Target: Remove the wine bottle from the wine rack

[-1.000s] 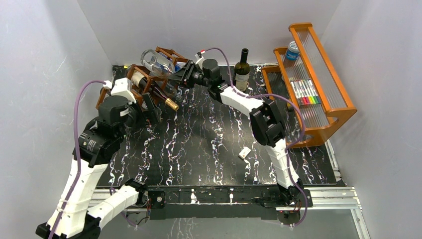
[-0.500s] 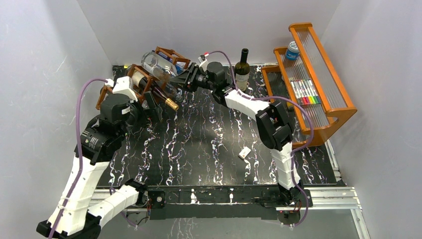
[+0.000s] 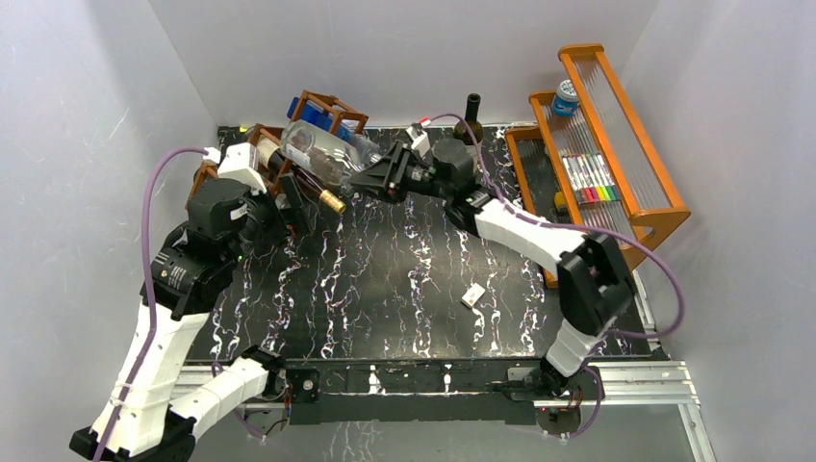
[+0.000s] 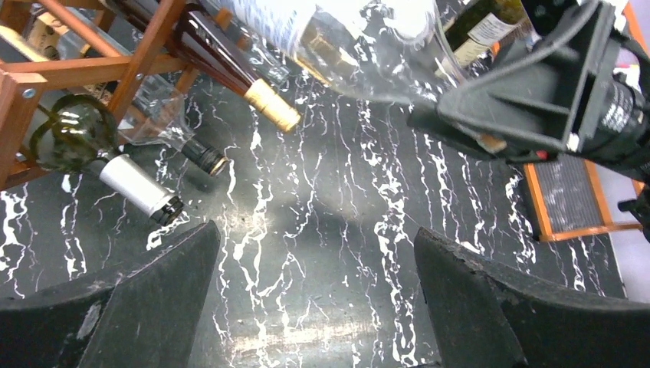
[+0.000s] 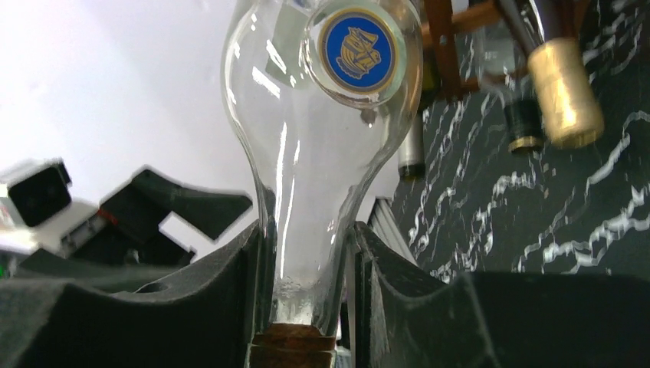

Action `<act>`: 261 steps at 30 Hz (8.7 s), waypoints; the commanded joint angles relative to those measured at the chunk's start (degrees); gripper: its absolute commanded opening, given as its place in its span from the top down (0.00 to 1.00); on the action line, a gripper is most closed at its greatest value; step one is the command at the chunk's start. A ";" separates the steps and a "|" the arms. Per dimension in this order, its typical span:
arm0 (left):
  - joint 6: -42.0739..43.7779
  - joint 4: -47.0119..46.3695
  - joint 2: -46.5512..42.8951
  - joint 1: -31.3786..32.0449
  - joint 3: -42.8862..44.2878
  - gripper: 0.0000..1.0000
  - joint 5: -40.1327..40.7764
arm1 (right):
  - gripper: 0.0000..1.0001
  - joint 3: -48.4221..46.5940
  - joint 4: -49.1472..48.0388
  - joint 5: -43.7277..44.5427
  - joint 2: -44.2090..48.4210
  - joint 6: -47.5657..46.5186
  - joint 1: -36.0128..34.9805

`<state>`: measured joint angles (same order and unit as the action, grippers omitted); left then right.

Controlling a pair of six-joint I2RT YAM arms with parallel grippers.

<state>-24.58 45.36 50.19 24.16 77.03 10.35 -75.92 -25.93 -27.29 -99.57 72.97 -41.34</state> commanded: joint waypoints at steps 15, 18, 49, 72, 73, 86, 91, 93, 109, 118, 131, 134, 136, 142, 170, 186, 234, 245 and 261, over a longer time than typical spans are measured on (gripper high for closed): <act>7.49 -18.84 9.24 -0.15 -0.75 0.07 -35.37 | 1.00 11.07 39.55 2.15 37.82 -21.63 10.59; 6.97 -23.65 10.21 -0.05 -3.14 0.08 -40.16 | 1.00 8.62 52.52 5.27 37.77 -29.05 11.91; 21.06 -43.45 9.44 25.32 -20.43 0.04 -20.92 | 1.00 -23.55 90.85 31.43 16.01 -52.45 3.59; 12.35 -25.10 1.57 25.23 -17.27 0.02 9.04 | 1.00 -19.35 60.00 51.07 8.71 -58.25 9.68; 12.24 -25.14 1.35 25.23 -17.42 0.02 9.06 | 1.00 -19.13 60.10 50.16 8.55 -58.22 9.97; 11.68 -28.60 4.58 25.26 -19.04 0.02 5.27 | 0.11 -4.73 55.39 41.72 20.36 -61.71 10.10; 11.26 -28.38 7.45 25.19 -16.39 0.02 3.52 | 0.10 -4.18 53.07 43.91 19.06 -62.51 9.99; 10.26 -27.32 7.38 25.16 -15.60 0.02 4.41 | 0.09 -6.08 54.65 45.14 18.34 -62.43 9.98; 4.79 -13.36 10.18 7.84 -7.26 0.02 -4.65 | 0.02 -13.45 53.69 24.58 20.06 -61.40 7.48; 6.21 -12.65 21.14 -9.57 2.55 0.02 -5.87 | 0.02 -15.02 52.99 24.26 16.67 -60.51 -1.98; 10.72 -12.82 45.89 -15.20 22.98 0.12 9.49 | 0.02 -13.16 53.76 23.74 14.21 -60.58 -6.46; 12.37 -12.58 50.07 -15.49 26.86 0.14 12.01 | 0.02 -12.36 53.66 23.53 14.40 -60.43 -6.70; 13.04 -12.89 52.21 -16.03 28.48 0.18 11.40 | 0.02 -11.70 53.66 23.51 14.66 -60.09 -6.88; 14.51 -10.95 55.51 -16.17 29.47 0.40 9.10 | 0.02 -10.15 53.53 23.80 14.61 -59.03 -7.54; 16.93 -6.69 34.95 -16.17 10.77 0.11 1.58 | 0.02 -26.57 48.11 41.89 -7.21 -43.29 -7.94; 7.80 -9.87 13.23 -16.10 -4.03 0.02 -25.22 | 0.02 -38.73 45.13 34.10 -21.33 -45.56 -3.30; 4.76 -15.13 3.13 -16.08 -12.00 0.02 -35.46 | 0.62 -21.70 29.93 17.89 -12.33 -34.17 -1.69; 5.97 -15.21 6.38 -16.08 -11.07 0.02 -36.57 | 0.83 -13.35 33.30 20.62 -2.55 -36.95 -4.60; 4.71 -18.98 11.22 -16.10 -11.37 0.02 -39.88 | 1.00 -11.08 41.20 19.52 7.58 -37.87 -4.89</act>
<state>-19.35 28.34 61.32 7.99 63.77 -26.83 -85.25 20.67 -4.69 -99.00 35.97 -45.41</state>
